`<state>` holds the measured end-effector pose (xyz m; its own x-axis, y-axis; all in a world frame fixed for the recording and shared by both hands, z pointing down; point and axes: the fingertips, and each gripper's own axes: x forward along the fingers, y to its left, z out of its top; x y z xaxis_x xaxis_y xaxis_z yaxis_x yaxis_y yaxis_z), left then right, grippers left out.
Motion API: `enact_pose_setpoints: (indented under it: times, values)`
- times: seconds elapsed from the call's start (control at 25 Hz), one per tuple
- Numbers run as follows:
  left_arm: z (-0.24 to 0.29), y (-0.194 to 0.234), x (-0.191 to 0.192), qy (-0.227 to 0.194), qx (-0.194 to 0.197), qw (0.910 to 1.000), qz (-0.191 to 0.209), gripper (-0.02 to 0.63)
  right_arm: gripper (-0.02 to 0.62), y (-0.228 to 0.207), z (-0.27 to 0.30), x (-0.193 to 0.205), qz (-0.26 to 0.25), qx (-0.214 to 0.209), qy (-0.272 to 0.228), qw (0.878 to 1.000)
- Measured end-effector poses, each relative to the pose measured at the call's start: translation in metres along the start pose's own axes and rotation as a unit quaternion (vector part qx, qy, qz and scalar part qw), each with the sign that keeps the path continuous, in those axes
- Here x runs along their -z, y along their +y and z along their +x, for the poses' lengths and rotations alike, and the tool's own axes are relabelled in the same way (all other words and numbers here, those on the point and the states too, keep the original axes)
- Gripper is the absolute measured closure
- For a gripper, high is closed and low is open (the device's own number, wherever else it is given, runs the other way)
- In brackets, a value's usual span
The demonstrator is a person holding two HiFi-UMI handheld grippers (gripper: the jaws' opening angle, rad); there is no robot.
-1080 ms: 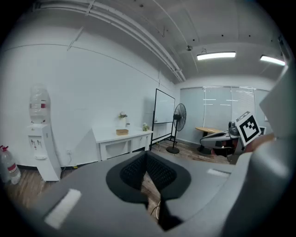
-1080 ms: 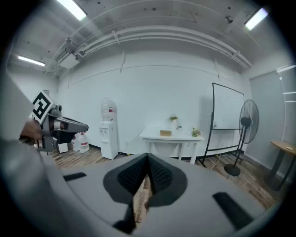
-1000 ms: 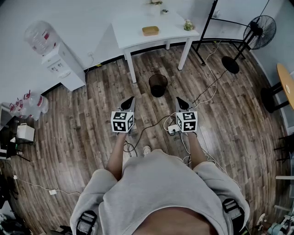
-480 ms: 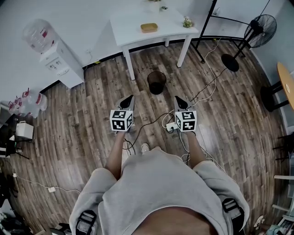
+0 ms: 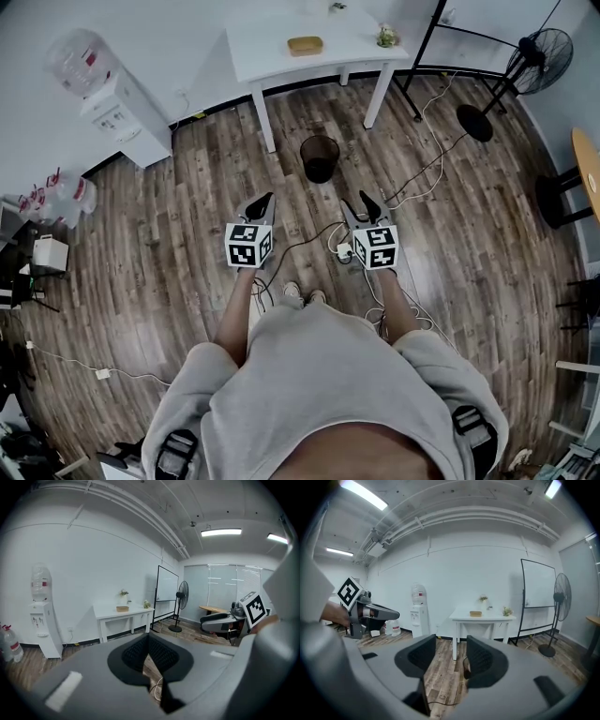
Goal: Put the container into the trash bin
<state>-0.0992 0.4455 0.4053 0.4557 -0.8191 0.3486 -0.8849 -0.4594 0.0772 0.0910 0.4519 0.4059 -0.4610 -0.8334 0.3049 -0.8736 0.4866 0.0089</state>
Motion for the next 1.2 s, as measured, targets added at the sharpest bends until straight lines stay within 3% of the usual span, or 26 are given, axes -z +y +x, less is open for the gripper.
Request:
enact_pose_setpoints:
  times: [0.56,1.2]
  values:
    - [0.021,-0.002,0.003,0.004,-0.001,1.0,-0.002,0.595,0.416,-0.016,0.016,0.011,-0.007,0.002,0.012,1.0]
    - [0.107,0.05,-0.019,0.004,0.013,0.9998,-0.014,0.595,0.416,-0.05,0.104,-0.006,-0.016,0.006,0.022,1.0]
